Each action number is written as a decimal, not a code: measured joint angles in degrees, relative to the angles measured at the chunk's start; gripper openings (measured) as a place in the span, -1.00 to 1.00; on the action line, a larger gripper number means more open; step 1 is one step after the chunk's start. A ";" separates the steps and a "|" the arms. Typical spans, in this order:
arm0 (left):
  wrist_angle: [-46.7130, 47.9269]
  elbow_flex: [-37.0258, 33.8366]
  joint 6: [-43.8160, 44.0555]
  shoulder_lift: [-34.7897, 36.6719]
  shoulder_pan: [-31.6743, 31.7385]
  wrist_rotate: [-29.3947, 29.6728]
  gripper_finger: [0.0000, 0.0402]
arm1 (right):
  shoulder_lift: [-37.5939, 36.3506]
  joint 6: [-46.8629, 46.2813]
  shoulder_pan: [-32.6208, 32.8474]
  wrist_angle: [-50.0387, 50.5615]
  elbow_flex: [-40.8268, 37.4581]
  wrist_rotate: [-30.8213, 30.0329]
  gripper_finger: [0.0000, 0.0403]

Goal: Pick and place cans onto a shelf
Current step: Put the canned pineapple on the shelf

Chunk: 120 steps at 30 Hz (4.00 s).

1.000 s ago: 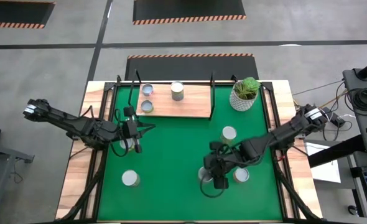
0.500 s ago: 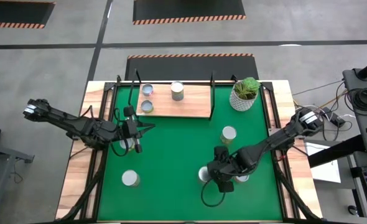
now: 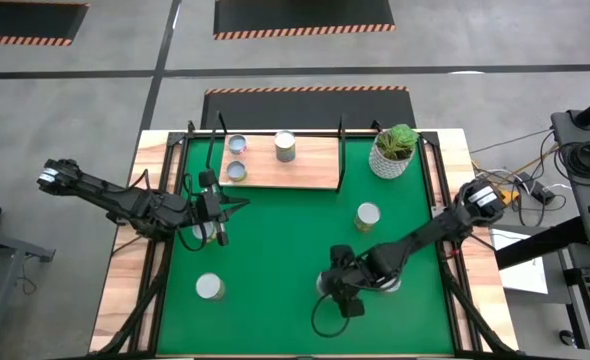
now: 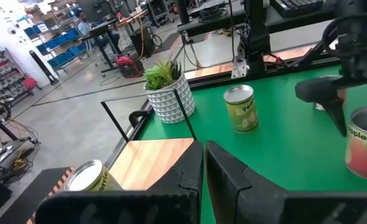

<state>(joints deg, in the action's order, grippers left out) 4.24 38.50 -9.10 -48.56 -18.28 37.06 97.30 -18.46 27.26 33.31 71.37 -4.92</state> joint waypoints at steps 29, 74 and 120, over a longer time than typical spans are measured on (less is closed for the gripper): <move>-2.42 1.81 -6.45 0.02 0.00 0.07 -1.00 | 1.15 22.12 -27.47 9.06 23.73 0.75 0.49; -1.62 1.84 -7.44 0.15 0.00 0.07 -1.00 | 13.75 33.66 -45.27 26.22 44.24 7.93 0.62; -0.62 1.85 -4.39 0.01 -0.01 -0.12 -1.00 | 2.67 26.29 -36.39 15.06 27.32 7.90 -0.96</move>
<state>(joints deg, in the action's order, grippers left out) 3.61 40.35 -13.49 -48.55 -18.29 36.93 99.97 7.83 -9.12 48.37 98.70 2.98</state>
